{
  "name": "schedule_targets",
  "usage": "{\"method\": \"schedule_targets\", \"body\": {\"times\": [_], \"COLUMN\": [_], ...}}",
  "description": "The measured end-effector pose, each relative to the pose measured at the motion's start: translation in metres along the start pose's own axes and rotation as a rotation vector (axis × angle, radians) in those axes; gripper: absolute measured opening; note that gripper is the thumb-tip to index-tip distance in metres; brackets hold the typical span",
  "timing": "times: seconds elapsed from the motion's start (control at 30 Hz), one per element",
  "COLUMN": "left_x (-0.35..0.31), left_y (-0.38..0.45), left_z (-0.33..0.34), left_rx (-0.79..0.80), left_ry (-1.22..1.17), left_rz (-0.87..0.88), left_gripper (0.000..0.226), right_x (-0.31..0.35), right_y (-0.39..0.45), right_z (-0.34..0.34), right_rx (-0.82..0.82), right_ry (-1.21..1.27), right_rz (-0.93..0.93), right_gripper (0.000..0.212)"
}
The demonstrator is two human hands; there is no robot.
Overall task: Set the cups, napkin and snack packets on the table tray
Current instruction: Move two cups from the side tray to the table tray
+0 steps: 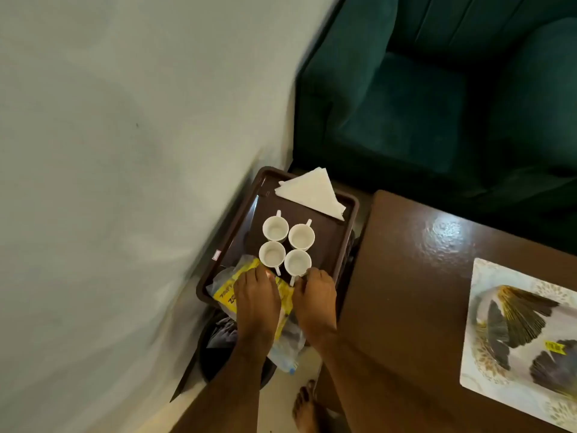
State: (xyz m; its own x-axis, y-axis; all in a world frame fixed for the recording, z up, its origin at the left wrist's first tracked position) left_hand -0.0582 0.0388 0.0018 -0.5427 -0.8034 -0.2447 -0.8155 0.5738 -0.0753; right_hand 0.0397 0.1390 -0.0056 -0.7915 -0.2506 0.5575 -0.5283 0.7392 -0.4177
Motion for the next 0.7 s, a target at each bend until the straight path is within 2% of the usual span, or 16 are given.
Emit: {"method": "schedule_targets", "body": {"times": [0.07, 0.17, 0.3, 0.47, 0.7], "left_x": [0.001, 0.002, 0.001, -0.002, -0.004], "left_y": [0.011, 0.017, 0.018, 0.022, 0.023], "left_z": [0.009, 0.018, 0.026, 0.034, 0.037], "left_rx": [0.024, 0.058, 0.028, 0.067, 0.105], "left_ry": [-0.037, -0.088, -0.102, -0.092, -0.108], "left_rz": [-0.025, -0.042, -0.032, -0.044, -0.146], "left_gripper": [0.010, 0.021, 0.025, 0.027, 0.024], "right_x": [-0.005, -0.010, -0.018, -0.022, -0.022], "right_y": [0.006, 0.007, 0.012, 0.018, 0.017], "right_z": [0.011, 0.017, 0.023, 0.031, 0.025], "right_rx": [-0.032, -0.085, -0.089, -0.072, -0.081], "right_ry": [0.044, 0.098, 0.075, 0.068, 0.074], "right_rz": [0.055, 0.134, 0.227, 0.237, 0.257], "right_gripper": [0.017, 0.017, 0.025, 0.028, 0.022]}}
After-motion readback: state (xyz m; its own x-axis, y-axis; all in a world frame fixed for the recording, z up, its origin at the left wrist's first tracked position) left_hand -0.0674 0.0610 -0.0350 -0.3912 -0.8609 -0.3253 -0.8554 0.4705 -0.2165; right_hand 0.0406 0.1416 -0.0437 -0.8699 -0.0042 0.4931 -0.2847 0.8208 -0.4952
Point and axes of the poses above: each hand's wrist, its own y-axis towards the middle knuckle, its own z-axis out of the palm, x = y × z, the point moved 7 cm from there along y, towards the middle knuckle, and after that the axes turned 6 degrees about x, right-handed, at the moved point
